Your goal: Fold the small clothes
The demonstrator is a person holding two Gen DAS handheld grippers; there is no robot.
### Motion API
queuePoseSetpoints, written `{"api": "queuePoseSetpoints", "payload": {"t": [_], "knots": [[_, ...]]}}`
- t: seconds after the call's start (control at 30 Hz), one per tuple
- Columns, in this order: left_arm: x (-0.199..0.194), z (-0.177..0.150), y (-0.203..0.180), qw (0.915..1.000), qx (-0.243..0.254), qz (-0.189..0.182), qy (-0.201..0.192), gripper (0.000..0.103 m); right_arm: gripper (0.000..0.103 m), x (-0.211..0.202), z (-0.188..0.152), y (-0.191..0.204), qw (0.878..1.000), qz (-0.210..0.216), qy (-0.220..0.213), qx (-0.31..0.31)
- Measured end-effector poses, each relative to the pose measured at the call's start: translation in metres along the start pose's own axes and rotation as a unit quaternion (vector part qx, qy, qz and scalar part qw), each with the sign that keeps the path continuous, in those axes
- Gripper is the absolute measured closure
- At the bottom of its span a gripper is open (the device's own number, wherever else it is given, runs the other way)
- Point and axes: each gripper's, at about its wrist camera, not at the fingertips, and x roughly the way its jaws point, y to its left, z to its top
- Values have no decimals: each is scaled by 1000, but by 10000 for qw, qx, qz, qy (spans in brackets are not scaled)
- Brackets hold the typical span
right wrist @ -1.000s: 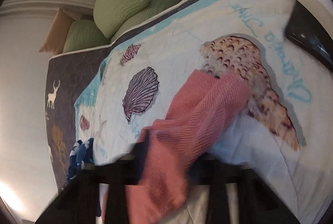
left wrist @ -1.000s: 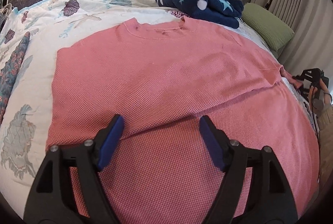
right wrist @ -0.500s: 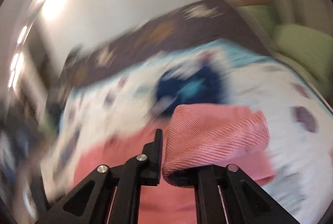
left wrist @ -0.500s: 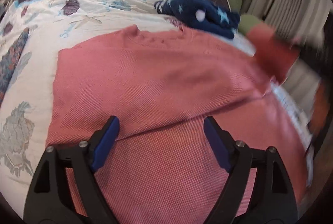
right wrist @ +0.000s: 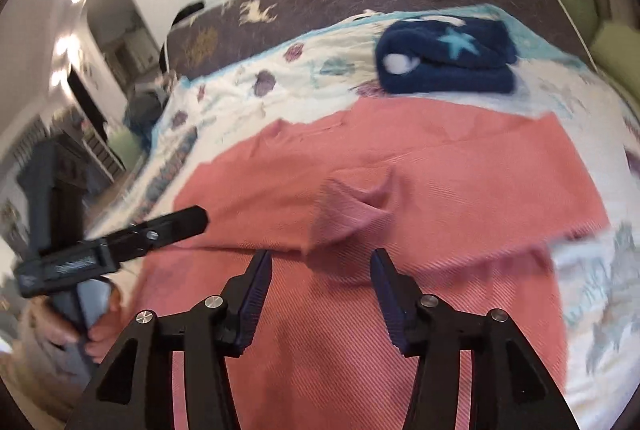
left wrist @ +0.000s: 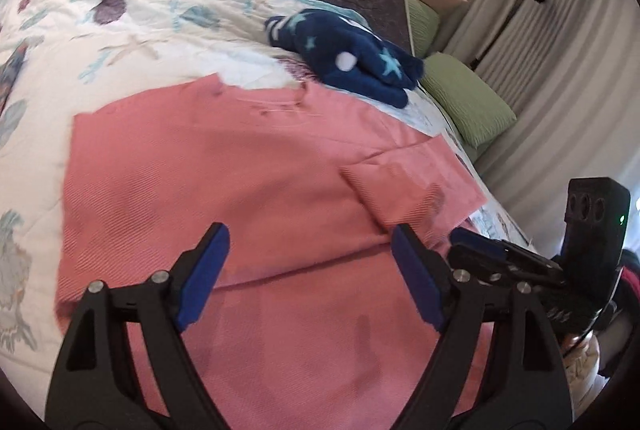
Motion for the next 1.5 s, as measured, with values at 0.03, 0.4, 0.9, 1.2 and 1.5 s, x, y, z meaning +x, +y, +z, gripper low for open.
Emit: {"api": "queuePoseSetpoints", "payload": {"t": [0.03, 0.4, 0.9, 1.2, 1.5], "knots": [[2, 1, -4, 10000, 70, 6, 18, 20, 50, -8, -2, -10, 9997, 64, -61, 229], [54, 10, -92, 9869, 1566, 266, 286, 62, 50, -48, -15, -79, 9816, -398, -593, 1772], [-45, 5, 48, 9942, -504, 764, -565, 98, 48, -40, -23, -79, 9832, -489, -457, 1697], [-29, -19, 65, 9902, -1008, 888, -390, 69, 44, -35, -24, -72, 9856, -688, -384, 1498], [-28, -12, 70, 9901, -941, 976, -359, 33, 36, -28, -28, -71, 9870, -666, -406, 1408]]}}
